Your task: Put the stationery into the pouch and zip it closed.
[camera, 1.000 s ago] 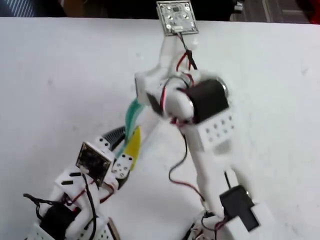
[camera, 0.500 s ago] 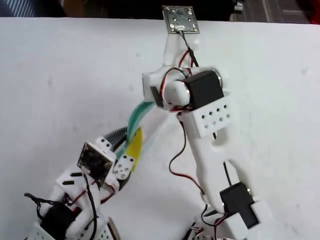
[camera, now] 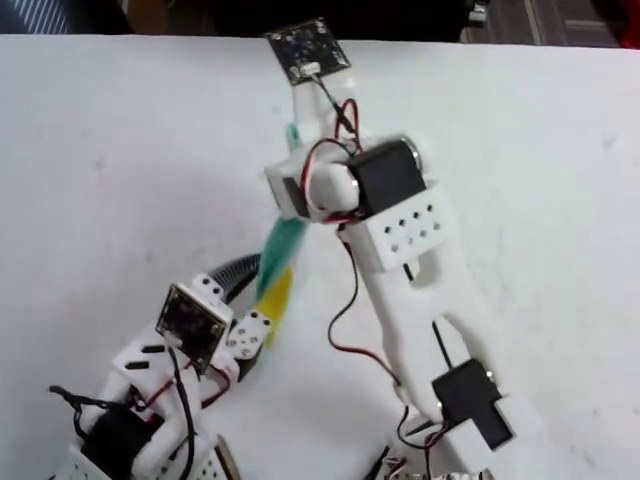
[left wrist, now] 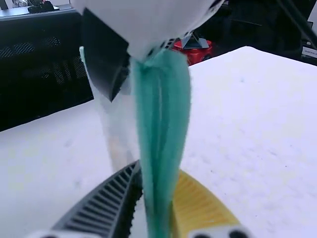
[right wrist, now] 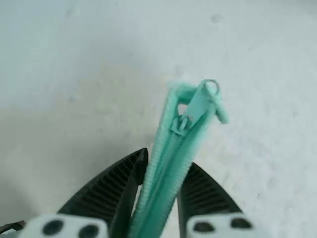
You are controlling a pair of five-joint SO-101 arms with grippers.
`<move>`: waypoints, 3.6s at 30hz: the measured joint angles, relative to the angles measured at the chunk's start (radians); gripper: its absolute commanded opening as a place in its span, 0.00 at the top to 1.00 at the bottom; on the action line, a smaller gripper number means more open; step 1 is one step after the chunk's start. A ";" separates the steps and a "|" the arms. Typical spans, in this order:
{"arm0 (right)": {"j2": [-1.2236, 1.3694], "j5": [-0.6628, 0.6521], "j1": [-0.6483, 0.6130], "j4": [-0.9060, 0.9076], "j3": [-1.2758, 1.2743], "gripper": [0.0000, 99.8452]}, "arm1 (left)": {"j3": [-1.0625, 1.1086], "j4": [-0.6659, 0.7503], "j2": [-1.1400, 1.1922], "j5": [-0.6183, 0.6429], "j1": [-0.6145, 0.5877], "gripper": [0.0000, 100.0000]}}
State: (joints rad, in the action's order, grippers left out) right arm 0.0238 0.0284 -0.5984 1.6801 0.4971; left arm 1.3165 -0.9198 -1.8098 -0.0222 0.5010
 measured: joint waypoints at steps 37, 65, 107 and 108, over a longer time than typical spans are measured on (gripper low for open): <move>0.609 0.041 0.476 0.011 0.554 0.98 | -0.040 0.057 -0.018 0.376 -0.457 0.75; 0.551 -0.170 0.491 0.003 -0.003 0.98 | -0.023 0.057 -0.018 0.376 -0.446 0.75; -0.091 -0.152 0.483 0.018 -0.137 0.88 | -0.149 0.097 -0.018 0.149 -0.473 0.98; -0.137 -0.152 0.479 0.018 -0.137 0.89 | -0.187 0.071 -0.018 0.094 -0.474 0.98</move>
State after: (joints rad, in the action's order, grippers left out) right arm -0.1128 -0.1235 -0.1197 1.6985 0.3606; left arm 1.1293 -0.8493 -1.8282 0.0713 0.0269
